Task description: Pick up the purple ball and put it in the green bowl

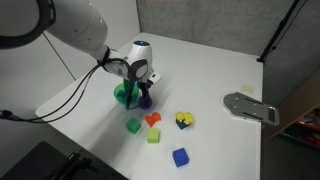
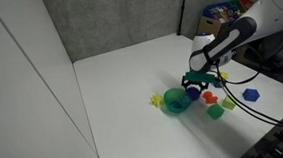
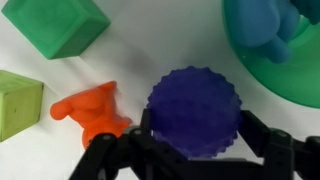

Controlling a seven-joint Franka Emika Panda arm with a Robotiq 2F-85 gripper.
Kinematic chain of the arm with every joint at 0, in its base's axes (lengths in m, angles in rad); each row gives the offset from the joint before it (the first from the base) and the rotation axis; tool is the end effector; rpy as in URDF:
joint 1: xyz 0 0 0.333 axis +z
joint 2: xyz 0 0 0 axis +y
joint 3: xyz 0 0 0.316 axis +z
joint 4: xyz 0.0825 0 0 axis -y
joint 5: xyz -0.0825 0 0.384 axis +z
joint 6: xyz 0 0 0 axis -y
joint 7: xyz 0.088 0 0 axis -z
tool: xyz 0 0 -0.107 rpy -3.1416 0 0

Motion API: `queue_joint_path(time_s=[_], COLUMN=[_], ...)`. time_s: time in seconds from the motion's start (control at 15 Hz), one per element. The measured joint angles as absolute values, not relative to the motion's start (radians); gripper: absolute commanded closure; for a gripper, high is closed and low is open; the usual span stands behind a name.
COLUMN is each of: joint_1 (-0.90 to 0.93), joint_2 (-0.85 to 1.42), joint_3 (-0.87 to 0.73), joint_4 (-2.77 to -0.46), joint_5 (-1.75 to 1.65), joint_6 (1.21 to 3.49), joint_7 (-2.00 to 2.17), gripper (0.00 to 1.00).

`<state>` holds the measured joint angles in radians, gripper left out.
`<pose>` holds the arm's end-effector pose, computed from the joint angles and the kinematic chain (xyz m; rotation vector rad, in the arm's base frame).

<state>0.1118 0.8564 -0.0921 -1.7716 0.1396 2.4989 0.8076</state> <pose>0.6275 0.0129 0.0683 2.7990 -1.3136 -0.1770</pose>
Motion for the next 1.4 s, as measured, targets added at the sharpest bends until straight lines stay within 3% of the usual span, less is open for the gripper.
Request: queue_joint_path(time_s=[0.53,1.4], joint_1=[0.123,0.227], joint_2=[0.784,0.561], joint_3=[-0.093,-0.038], joint_4=[-1.771,-1.917], joint_5=[0.140,0.138], joint_6=[2.526,2.526], joint_7=[0.808,0.803], gripper=[0.60,0.65])
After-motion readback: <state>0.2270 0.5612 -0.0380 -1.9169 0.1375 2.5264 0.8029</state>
